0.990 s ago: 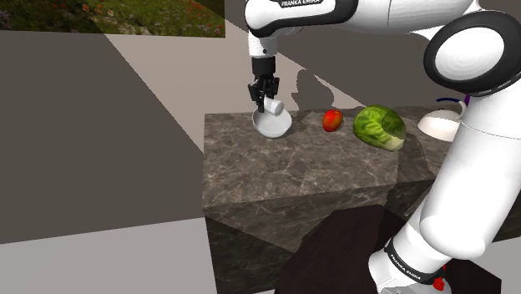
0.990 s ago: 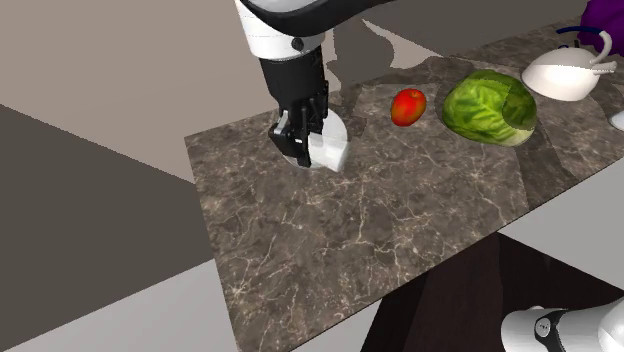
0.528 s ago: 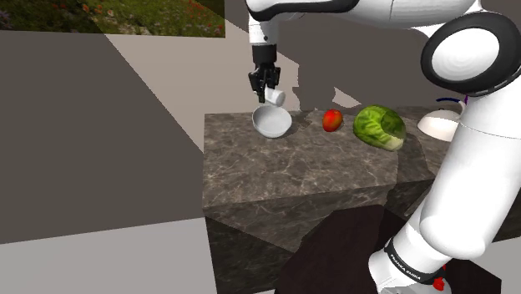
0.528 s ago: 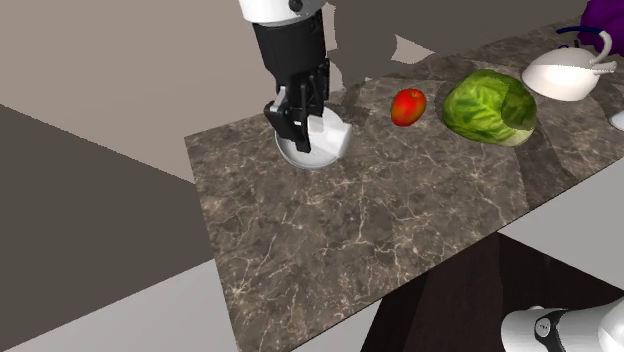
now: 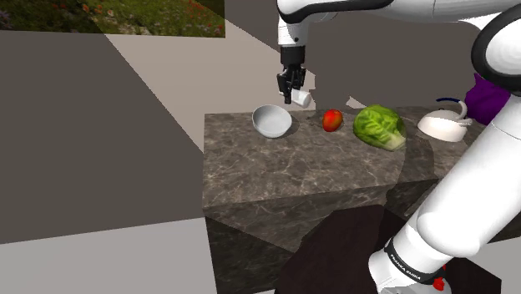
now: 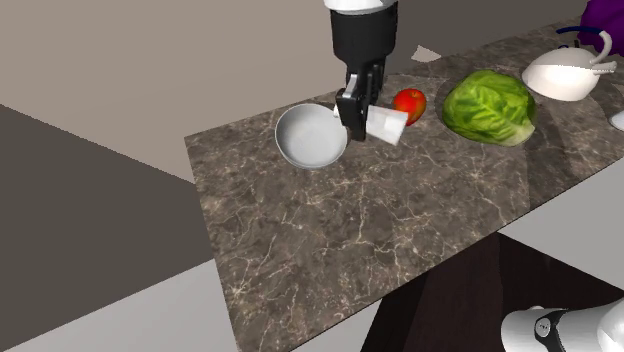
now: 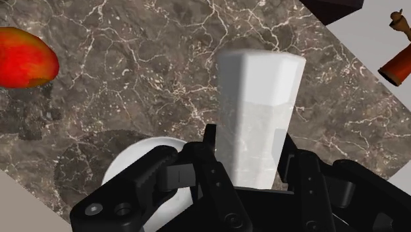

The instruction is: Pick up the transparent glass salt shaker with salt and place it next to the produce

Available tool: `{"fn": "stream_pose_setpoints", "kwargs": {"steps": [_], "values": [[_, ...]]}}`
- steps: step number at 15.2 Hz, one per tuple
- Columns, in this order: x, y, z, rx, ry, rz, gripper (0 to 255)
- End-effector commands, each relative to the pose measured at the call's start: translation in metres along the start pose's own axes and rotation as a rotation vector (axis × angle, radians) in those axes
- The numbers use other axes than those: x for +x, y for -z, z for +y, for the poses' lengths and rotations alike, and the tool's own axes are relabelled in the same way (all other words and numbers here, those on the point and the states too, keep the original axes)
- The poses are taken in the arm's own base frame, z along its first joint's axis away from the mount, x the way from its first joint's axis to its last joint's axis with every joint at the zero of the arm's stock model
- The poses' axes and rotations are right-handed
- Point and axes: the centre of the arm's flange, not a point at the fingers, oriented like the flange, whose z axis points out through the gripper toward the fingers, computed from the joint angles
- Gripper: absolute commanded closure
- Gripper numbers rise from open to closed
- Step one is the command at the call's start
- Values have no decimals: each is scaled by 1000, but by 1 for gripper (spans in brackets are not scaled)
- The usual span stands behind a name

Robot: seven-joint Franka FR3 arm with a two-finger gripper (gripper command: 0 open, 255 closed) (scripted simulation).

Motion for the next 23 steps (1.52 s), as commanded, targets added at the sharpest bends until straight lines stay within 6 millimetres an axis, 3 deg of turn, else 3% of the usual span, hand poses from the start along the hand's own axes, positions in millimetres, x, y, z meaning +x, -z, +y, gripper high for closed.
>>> {"fn": "stream_pose_setpoints", "kwargs": {"steps": [1, 23], "values": [[-24, -2, 19, 1, 1, 0, 255], [-246, -37, 203, 1, 1, 0, 255]]}}
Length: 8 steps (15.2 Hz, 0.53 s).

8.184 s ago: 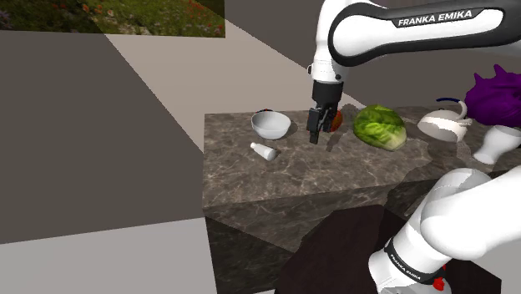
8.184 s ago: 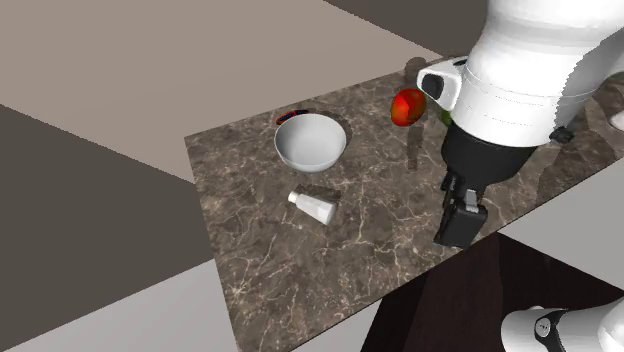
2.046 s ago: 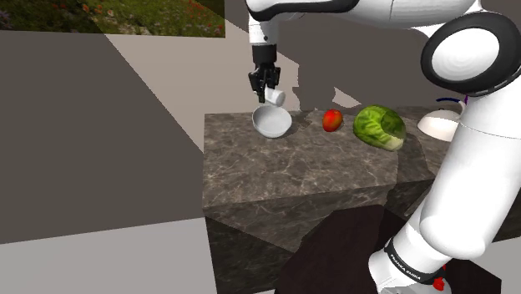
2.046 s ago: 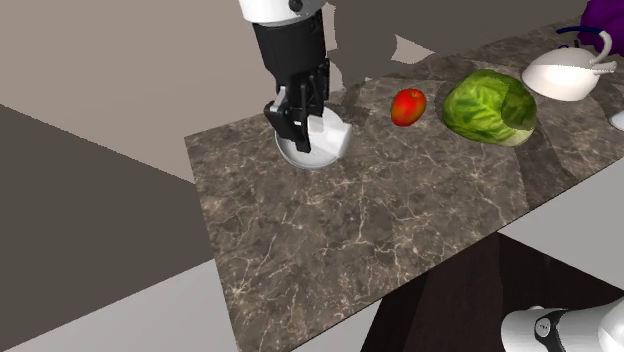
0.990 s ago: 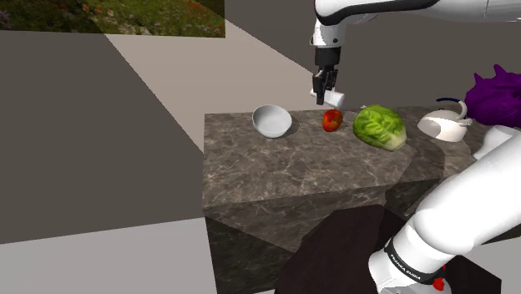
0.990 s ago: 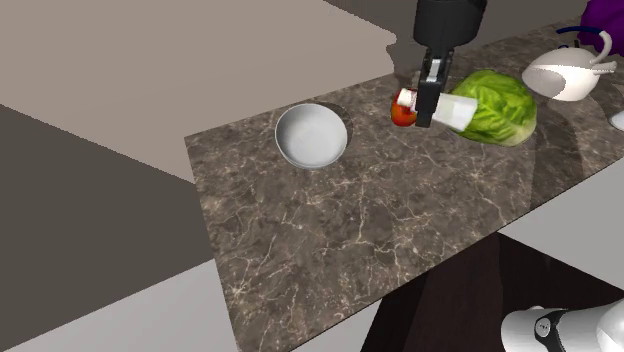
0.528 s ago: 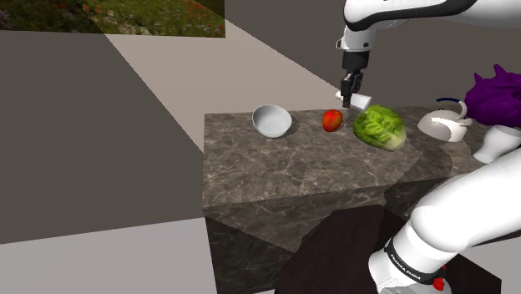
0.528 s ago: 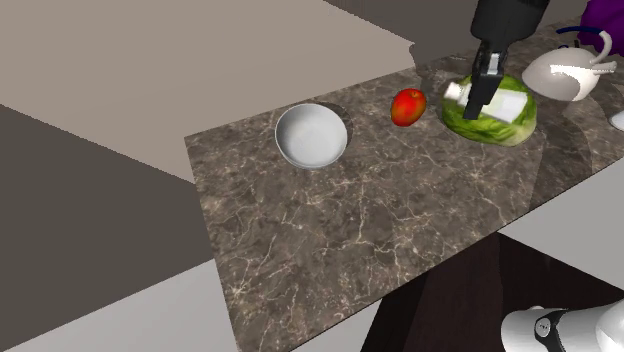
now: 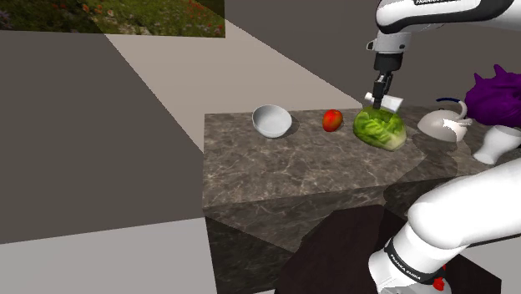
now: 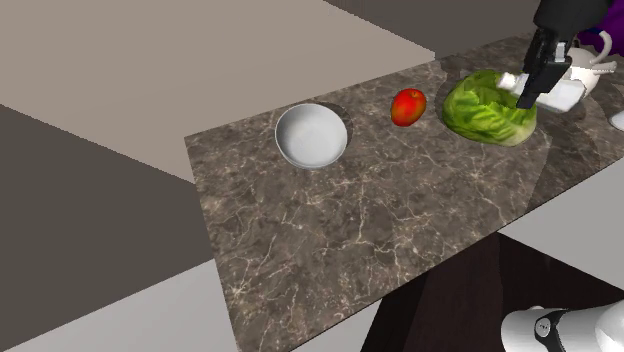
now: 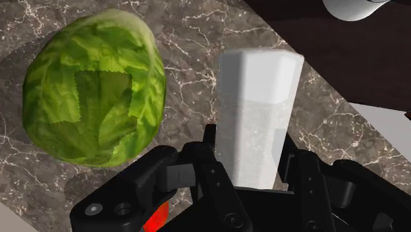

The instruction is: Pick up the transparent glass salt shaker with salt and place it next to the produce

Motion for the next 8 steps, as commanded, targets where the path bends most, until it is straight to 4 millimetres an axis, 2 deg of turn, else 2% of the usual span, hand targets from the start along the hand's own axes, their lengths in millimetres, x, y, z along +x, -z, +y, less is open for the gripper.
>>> {"fn": "stream_pose_setpoints", "kwargs": {"steps": [1, 8], "values": [[-23, -3, 17, 0, 1, 0, 255], [-93, -14, 76, 0, 1, 0, 255]]}}
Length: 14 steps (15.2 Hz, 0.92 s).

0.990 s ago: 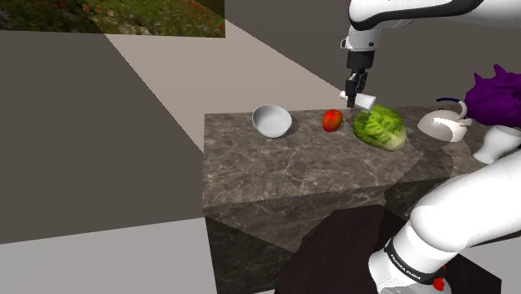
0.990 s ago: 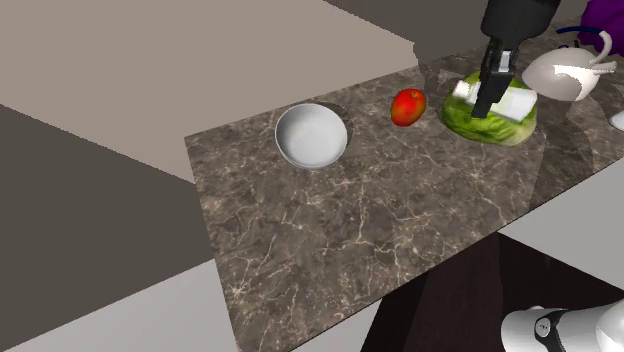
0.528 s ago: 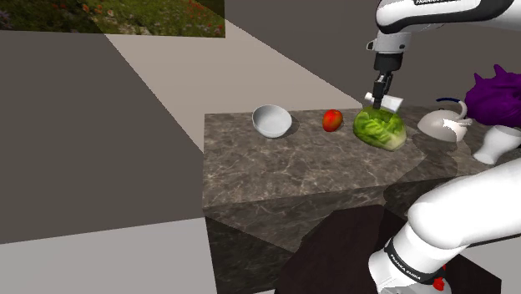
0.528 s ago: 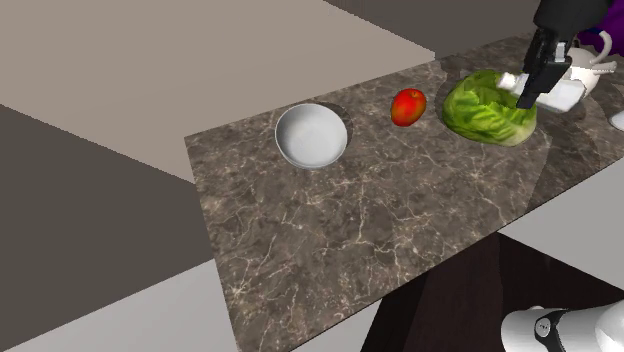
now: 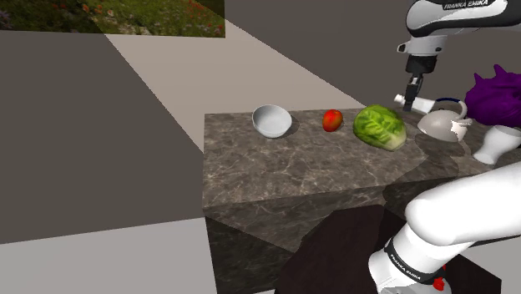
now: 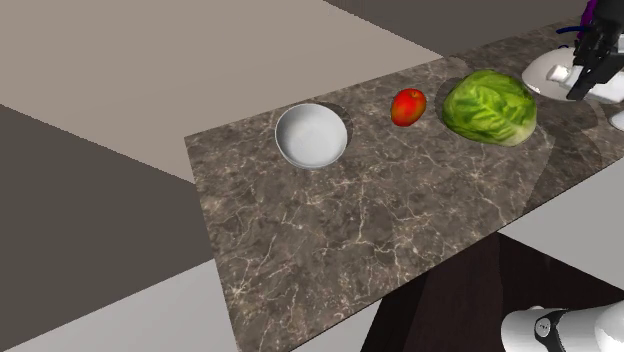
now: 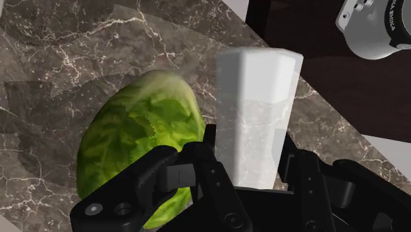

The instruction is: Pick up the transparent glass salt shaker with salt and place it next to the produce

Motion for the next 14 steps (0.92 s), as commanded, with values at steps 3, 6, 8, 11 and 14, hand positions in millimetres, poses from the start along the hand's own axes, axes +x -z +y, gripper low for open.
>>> {"fn": "stream_pose_setpoints", "kwargs": {"steps": [3, 6, 8, 11, 14], "values": [[-41, -6, 36, -1, 2, -1, 255], [-71, -11, 61, -1, 2, -1, 255], [-91, -14, 77, -1, 2, -1, 255], [-122, -18, 103, -1, 2, -1, 255], [-134, -31, 115, -1, 2, -1, 255]]}}
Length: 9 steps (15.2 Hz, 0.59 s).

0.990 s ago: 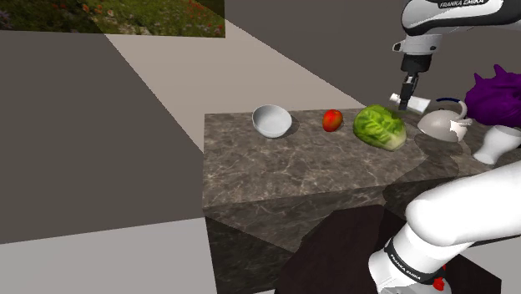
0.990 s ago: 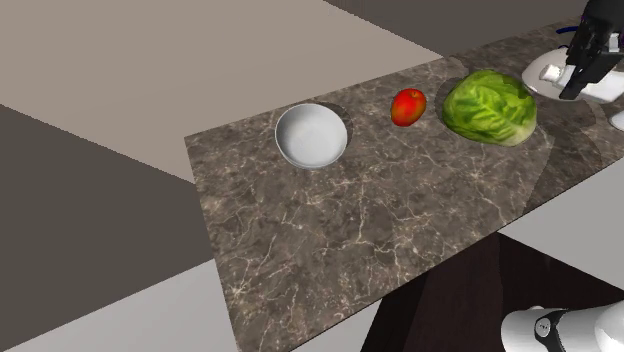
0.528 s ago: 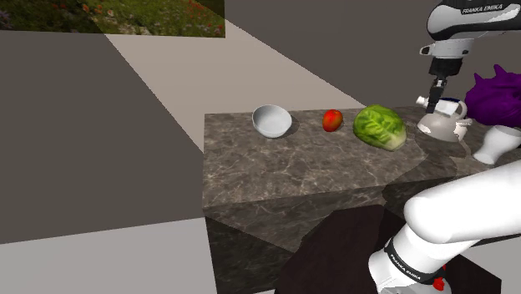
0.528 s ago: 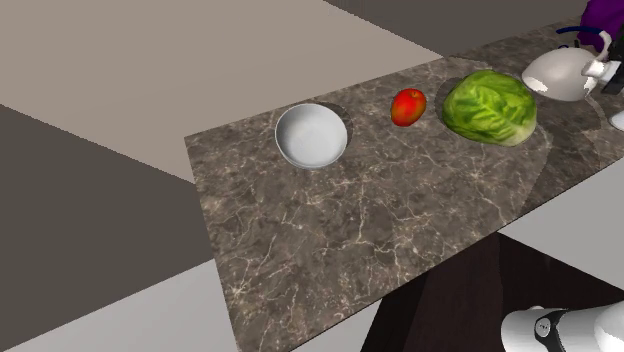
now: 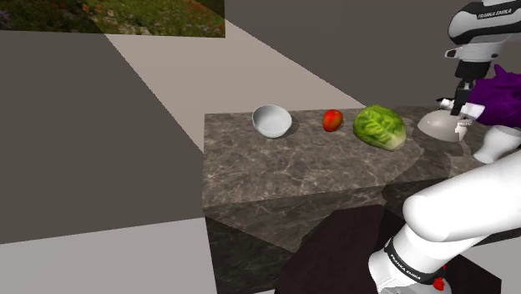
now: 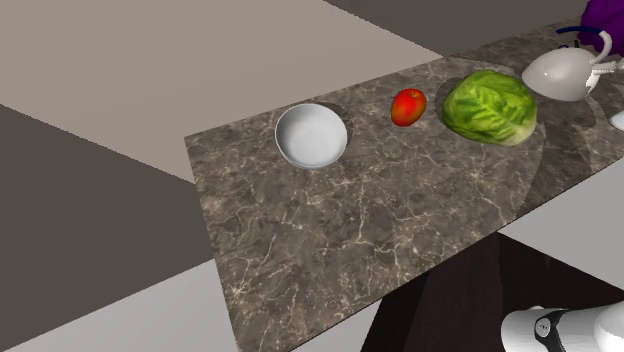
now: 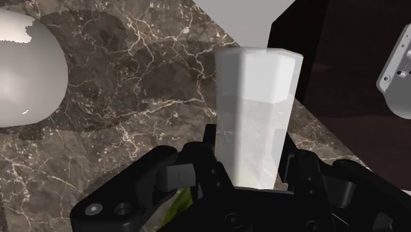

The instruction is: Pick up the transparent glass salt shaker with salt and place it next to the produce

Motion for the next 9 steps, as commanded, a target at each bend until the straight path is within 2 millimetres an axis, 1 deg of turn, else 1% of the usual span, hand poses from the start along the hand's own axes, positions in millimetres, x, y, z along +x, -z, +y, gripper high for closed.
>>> {"fn": "stream_pose_setpoints", "kwargs": {"steps": [1, 9], "values": [[-1, -10, 3, 0, 1, 0, 255], [6, -51, 4, 0, 1, 0, 255]]}}
